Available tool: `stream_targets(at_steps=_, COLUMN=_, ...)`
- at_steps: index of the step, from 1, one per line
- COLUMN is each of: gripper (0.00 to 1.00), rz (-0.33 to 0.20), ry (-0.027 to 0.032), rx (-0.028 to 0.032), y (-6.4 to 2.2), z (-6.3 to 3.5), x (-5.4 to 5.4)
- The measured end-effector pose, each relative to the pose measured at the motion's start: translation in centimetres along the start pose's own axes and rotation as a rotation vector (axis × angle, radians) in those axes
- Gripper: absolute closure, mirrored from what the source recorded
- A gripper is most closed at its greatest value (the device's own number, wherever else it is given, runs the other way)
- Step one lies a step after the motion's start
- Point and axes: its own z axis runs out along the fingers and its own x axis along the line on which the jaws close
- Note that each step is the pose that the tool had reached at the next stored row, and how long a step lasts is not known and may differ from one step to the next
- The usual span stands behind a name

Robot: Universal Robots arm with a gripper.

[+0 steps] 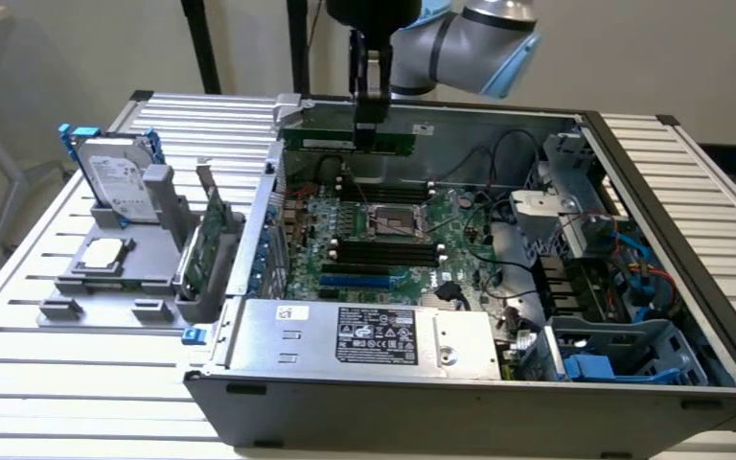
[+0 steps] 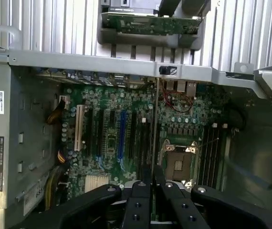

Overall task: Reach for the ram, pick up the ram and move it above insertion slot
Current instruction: 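Pick up the ram and move it above insertion slot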

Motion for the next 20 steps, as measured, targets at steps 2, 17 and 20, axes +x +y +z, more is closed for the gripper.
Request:
stream_targets(at_steps=2, gripper=0.87, rz=0.000, ry=0.0000, rx=-0.0001, y=-0.94, z=0.30, x=-0.2)
stream_targets(at_steps=17, gripper=0.87, rz=-0.001, ry=-0.0205, rx=0.0066, y=-3.90, z=1.35, x=-2.0)
stream_targets(at_steps=20, gripper=0.87, rz=0.000, ry=-0.0206, rx=0.0066, y=-4.30, z=1.35, x=-2.2)
